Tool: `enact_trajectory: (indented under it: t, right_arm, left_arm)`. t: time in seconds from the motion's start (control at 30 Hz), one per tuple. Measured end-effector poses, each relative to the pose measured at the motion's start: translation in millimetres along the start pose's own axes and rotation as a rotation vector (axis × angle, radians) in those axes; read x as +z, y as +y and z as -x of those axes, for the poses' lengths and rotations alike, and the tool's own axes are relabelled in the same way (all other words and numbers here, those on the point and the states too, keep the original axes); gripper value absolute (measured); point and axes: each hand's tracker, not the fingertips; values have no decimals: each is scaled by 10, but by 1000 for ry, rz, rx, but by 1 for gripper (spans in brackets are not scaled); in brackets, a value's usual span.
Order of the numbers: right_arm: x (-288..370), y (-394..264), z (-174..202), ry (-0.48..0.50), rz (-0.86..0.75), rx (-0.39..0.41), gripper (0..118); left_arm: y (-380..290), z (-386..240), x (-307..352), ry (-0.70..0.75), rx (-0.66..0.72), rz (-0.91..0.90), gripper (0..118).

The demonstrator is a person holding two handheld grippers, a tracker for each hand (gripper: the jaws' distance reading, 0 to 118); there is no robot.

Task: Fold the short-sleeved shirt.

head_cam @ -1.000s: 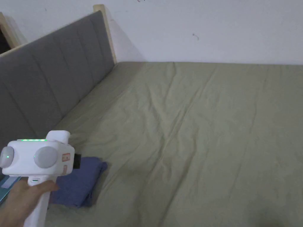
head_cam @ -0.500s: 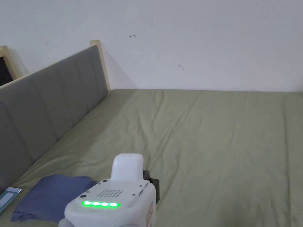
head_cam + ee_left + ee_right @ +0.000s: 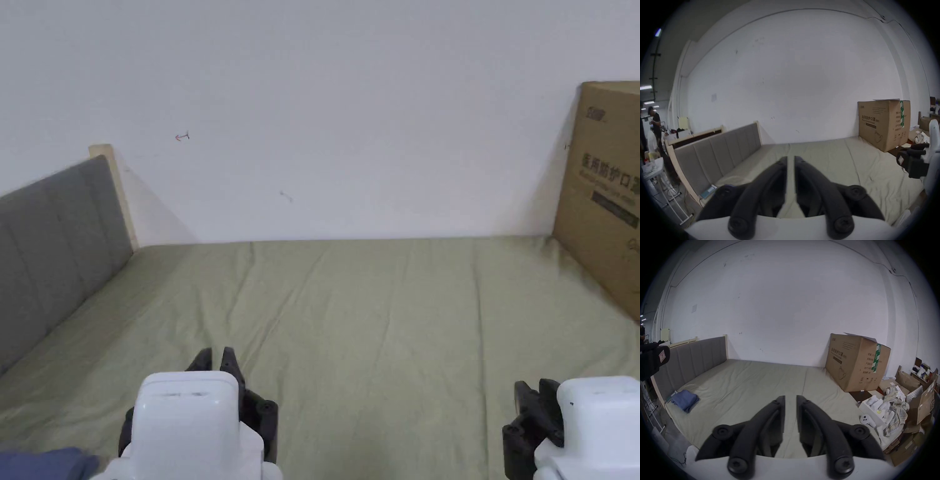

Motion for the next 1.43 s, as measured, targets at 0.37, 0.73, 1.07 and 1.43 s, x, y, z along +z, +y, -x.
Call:
enact_trajectory:
  t: [0.37,0.73,1.07,1.43]
  right_arm:
    - [143,23,-27,-8,-78,-12,111]
    - [70,11,-39,0,-31,-26,111]
    - [82,-25,30,-13,-34,16,111]
    - [75,-44,26,-18,-19,19,111]
  left_arm:
    - [-57,6,29,-104,84,76,116]
    - [-64,-70,27,-3,-15,115,116]
    - [-47,-106,2,-45,64,229,115]
    - [-3,0,-30,-22,83,211,115]
